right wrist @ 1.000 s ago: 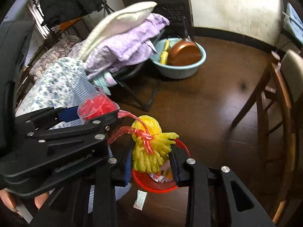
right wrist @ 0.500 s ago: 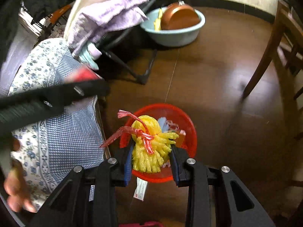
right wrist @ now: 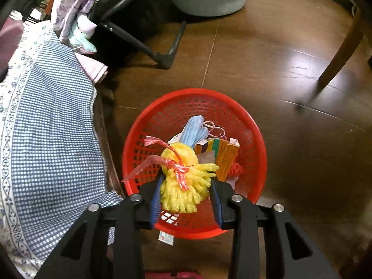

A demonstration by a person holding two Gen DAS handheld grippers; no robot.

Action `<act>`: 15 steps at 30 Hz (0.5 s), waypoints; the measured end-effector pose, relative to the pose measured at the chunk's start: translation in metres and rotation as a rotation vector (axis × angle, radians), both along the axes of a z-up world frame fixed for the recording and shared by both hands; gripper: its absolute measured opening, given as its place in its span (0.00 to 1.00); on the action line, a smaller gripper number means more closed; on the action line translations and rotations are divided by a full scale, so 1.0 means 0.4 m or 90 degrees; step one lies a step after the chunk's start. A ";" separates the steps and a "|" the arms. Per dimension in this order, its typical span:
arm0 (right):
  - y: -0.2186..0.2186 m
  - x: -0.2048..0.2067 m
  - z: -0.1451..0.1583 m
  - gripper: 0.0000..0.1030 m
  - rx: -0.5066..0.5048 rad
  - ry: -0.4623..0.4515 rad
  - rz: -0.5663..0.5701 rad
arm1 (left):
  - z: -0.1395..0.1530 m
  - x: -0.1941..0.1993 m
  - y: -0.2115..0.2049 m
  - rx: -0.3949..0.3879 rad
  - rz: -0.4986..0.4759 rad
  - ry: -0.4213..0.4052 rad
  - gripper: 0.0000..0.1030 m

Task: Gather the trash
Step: 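Open the right tool over the basket while the left tool drops the clear cup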

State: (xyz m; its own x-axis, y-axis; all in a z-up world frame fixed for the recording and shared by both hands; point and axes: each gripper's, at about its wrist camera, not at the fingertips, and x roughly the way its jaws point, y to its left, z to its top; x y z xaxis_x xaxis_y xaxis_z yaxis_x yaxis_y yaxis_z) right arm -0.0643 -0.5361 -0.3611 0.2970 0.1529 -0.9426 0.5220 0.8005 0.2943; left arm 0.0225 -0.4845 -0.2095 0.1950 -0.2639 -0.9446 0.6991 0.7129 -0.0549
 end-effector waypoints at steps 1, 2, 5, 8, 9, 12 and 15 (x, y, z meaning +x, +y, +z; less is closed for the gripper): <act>-0.001 -0.001 0.000 0.59 -0.007 0.001 -0.002 | 0.000 -0.001 0.000 0.000 0.000 0.000 0.55; -0.006 -0.002 0.004 0.61 -0.008 0.002 -0.003 | -0.001 0.000 0.000 0.000 0.001 0.001 0.55; -0.014 -0.011 0.009 0.65 -0.008 0.004 -0.007 | -0.009 0.000 -0.001 0.006 -0.002 0.008 0.55; -0.027 -0.032 0.023 0.65 -0.011 0.007 -0.009 | -0.029 -0.002 -0.001 0.016 -0.005 0.019 0.55; -0.031 -0.045 0.030 0.65 -0.012 0.011 -0.010 | -0.042 -0.003 -0.003 0.025 -0.007 0.026 0.55; -0.047 -0.077 0.044 0.65 -0.017 0.018 -0.017 | -0.074 -0.006 -0.010 0.042 -0.012 0.045 0.55; -0.065 -0.120 0.062 0.65 -0.022 0.020 -0.030 | -0.085 -0.012 -0.023 0.046 -0.021 0.038 0.55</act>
